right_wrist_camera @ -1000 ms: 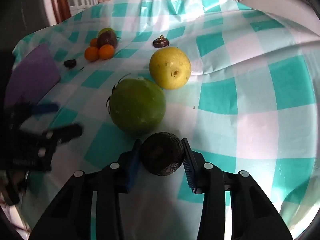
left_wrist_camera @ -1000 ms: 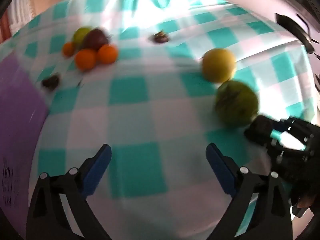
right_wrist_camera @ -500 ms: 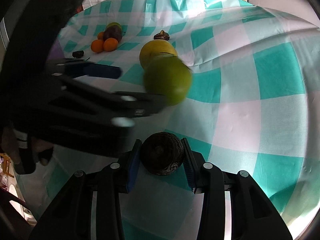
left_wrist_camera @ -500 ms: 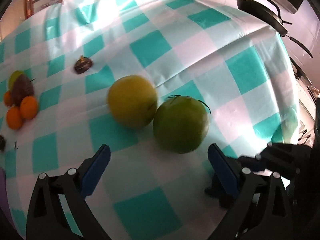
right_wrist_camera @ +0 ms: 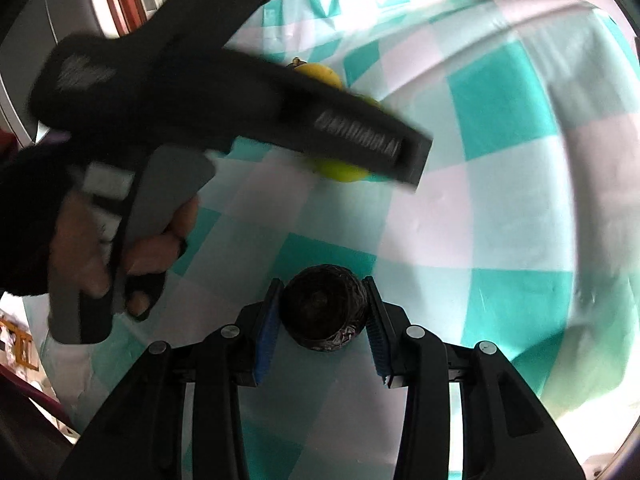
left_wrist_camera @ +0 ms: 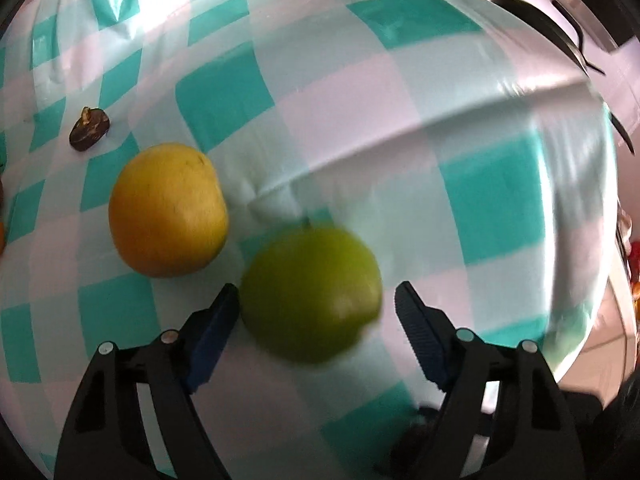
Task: Organize fruits
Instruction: 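Grasp the dark round fruit with the right tool while the left tool grasps the green fruit, then carry both fruits into the purple-rimmed box and open the left tool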
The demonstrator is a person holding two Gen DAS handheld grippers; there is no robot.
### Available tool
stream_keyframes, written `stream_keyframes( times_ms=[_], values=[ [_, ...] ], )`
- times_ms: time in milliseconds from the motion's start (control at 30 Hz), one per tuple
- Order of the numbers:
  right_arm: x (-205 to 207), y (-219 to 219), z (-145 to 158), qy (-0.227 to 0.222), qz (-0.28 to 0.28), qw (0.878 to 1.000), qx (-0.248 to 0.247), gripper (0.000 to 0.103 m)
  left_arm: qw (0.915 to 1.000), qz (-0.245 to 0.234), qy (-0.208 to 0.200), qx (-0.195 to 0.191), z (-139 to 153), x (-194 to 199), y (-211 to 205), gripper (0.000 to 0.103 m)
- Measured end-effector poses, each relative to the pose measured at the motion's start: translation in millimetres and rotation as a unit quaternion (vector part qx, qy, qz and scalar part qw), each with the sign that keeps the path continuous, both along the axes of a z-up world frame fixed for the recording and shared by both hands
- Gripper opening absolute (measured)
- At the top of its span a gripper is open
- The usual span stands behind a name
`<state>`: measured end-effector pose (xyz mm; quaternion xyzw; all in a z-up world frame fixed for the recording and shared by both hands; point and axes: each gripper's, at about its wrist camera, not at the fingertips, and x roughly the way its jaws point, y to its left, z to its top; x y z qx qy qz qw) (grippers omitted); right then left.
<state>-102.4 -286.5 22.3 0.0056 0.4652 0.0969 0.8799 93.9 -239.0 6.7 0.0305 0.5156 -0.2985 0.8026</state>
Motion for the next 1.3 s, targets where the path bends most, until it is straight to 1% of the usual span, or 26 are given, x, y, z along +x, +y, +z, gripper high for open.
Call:
stream_keyframes(
  times_ms=[33,67,133,200,267,333,400,433,500,567,667,700,733,767,800,833,900,967,1000,1033,1067,1100,1133,1167,1233,1300],
  values=[
    [-1,0,0,0.001,-0.001,1.0,0.006,0.04,1.0,0.005,0.001,-0.003,0,8,-2,0.074],
    [-2,-1,0,0.001,-0.002,1.0,0.006,0.04,1.0,0.002,0.008,-0.005,-1,15,-5,0.066],
    [-4,-1,-1,0.0,-0.002,1.0,0.006,0.04,0.9998,-0.016,0.006,0.003,-5,29,-11,0.06],
    [-3,-3,-1,0.0,-0.006,1.0,0.01,0.04,0.9994,-0.032,-0.004,0.011,-4,31,-12,0.06],
    [-1,-6,-1,0.001,-0.015,1.0,0.02,0.04,0.999,-0.043,-0.003,0.011,1,19,-2,0.06],
    [0,-7,-1,0.001,-0.021,1.0,0.022,0.04,0.9989,-0.046,0.001,0.01,3,17,10,0.06],
    [0,-5,-1,-0.002,-0.029,0.999,0.023,0.04,0.9984,-0.054,-0.001,0.019,-2,11,18,0.062],
    [-3,-4,-1,-0.002,-0.032,0.999,0.02,0.04,0.9977,-0.062,-0.002,0.026,-8,7,23,0.062],
    [-2,1,-3,-0.001,-0.035,0.999,0.013,0.04,0.9957,-0.082,-0.024,0.035,-9,1,26,0.064],
    [1,7,-4,-0.001,-0.04,0.999,0.004,0.04,0.9924,-0.101,-0.045,0.054,-11,-3,24,0.06],
    [3,10,-4,-0.001,-0.053,0.999,-0.011,0.04,0.9932,-0.101,-0.038,0.043,-11,4,36,0.06],
    [3,12,-4,0.005,-0.067,0.998,-0.014,0.04,0.993,-0.104,-0.036,0.043,-13,-3,43,0.06],
    [4,15,-3,0.011,-0.079,0.997,-0.012,0.04,0.9929,-0.108,-0.03,0.04,-4,-35,57,0.06],
    [5,12,-3,0.017,-0.098,0.995,-0.006,0.04,0.9929,-0.109,-0.028,0.039,-14,-35,60,0.06],
    [2,12,-1,0.022,-0.122,0.992,0.004,0.04,0.9926,-0.112,-0.026,0.037,-11,-41,74,0.06],
    [-1,14,3,0.027,-0.136,0.99,0.012,0.04,0.9925,-0.113,-0.026,0.038,-21,-56,78,0.06],
    [-11,20,6,0.038,-0.173,0.983,0.042,0.04,0.994,-0.104,-0.012,0.032,-16,-64,108,0.06],
    [-16,31,8,0.05,-0.192,0.978,0.065,0.04,0.9956,-0.089,-0.006,0.029,-7,-75,145,0.06],
    [-21,40,8,0.055,-0.196,0.976,0.072,0.04,0.9963,-0.081,-0.005,0.029,-4,-84,148,0.06],
    [-24,52,11,0.059,-0.197,0.976,0.076,0.04,0.997,-0.071,-0.001,0.028,10,-97,154,0.06],
    [-23,66,15,0.061,-0.195,0.976,0.08,0.04,0.9973,-0.068,0.0,0.028,14,-102,169,0.06],
    [-21,74,18,0.06,-0.194,0.976,0.084,0.04,0.9975,-0.065,0.0,0.029,26,-101,179,0.06],
    [-20,88,25,0.057,-0.192,0.976,0.09,0.04,0.9976,-0.061,-0.007,0.034,35,-106,187,0.06],
    [-11,100,36,0.055,-0.19,0.975,0.1,0.04,0.9976,-0.059,-0.012,0.033,46,-114,204,0.06],
    [0,124,51,0.038,-0.176,0.977,0.113,0.04,0.9986,-0.042,-0.025,0.02,70,-126,235,0.06],
    [9,149,72,0.014,-0.152,0.982,0.115,0.04,0.9986,-0.032,-0.042,0.004,97,-125,265,0.06]
  ],
)
